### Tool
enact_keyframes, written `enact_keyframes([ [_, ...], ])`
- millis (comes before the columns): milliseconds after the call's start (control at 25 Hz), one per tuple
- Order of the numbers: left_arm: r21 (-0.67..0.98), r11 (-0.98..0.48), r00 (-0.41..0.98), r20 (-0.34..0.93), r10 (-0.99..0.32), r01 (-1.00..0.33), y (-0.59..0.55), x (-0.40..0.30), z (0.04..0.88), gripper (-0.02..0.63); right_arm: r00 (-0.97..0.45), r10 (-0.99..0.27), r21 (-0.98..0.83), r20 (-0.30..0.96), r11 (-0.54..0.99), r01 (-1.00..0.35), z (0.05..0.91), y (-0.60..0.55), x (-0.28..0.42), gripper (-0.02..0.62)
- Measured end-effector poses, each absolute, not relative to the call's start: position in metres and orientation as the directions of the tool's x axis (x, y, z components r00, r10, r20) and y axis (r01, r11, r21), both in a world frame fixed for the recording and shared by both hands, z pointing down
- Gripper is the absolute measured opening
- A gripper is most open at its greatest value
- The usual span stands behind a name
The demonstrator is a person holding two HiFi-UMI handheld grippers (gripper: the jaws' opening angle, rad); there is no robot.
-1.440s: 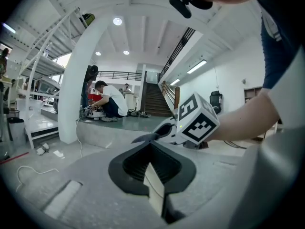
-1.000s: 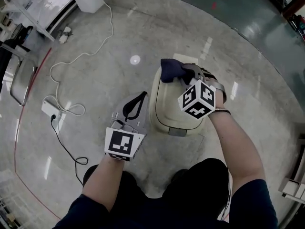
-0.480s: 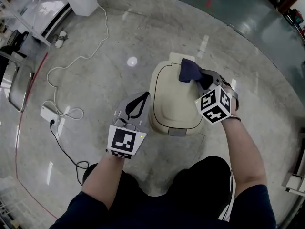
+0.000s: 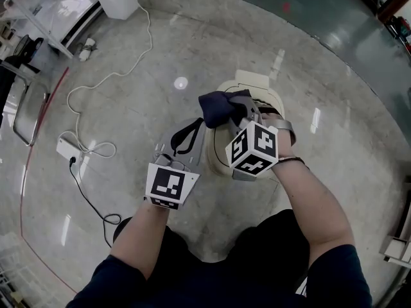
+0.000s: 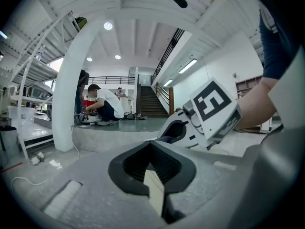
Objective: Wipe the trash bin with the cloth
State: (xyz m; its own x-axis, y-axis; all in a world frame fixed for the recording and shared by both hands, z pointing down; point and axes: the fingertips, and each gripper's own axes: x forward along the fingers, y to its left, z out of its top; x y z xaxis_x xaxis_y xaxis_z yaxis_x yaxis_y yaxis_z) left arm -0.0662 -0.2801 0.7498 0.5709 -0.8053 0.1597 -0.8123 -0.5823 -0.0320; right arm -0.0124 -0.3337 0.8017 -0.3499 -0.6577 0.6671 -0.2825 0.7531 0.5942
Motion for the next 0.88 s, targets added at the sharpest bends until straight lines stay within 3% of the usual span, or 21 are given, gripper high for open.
enact_keyframes([
  [200, -0.033, -0.581, 0.571, 0.149, -0.807, -0.813, -0.278, -0.065, 0.747, -0.003, -0.34, -0.667, 0.623, 0.663, 0.743, -0.244, 0.804, -0.317, -0.002, 0.055],
  [600, -0.041, -0.601, 0.59, 0.146, -0.794, -0.799, -0.276, -0.054, 0.747, -0.003, -0.2, -0.72, 0.621, 0.664, 0.68, -0.389, 0.807, -0.305, 0.104, 0.055],
  [880, -0.045, -0.597, 0.587, 0.138, -0.798, -0.801, -0.275, -0.052, 0.742, -0.003, -0.261, -0.715, 0.624, 0.649, 0.696, -0.355, 0.802, -0.281, 0.069, 0.055],
])
